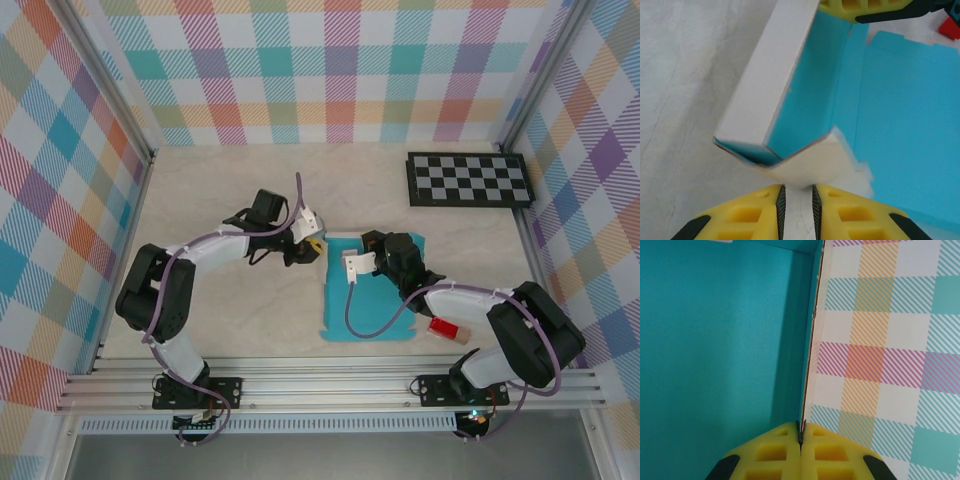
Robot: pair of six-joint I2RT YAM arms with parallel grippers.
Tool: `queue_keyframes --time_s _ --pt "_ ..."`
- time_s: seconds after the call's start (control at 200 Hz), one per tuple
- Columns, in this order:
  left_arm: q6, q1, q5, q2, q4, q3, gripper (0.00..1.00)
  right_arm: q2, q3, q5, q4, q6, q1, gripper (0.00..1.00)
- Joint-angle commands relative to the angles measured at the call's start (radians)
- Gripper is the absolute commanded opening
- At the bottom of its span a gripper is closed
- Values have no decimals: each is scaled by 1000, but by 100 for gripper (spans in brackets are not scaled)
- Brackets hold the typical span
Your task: Fold the paper box
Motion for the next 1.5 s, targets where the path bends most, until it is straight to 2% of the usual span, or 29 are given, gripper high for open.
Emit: queue_keyframes --time_s 0.0,0.215,0.325,0.82,1.115,1.495 --pt "-127 -33 -20 -32 173 -46 25 -17 -21 -41 -38 -3 10 0" --pt "-282 -79 -103 -58 288 -117 30 -61 -28 -26 -55 21 12 0" --pt "-342 -89 -141 -58 324 -140 40 -69 -31 -22 -58 23 17 0" --pt "-595 -131 -260 -34 439 -162 44 -91 -33 -7 -64 42 34 0" --pt "-649 -163 -339 -20 490 -201 47 -104 -33 -5 -63 47 35 0" --pt "-691 -235 -563 -40 592 -250 43 -147 -65 32 -81 39 74 0"
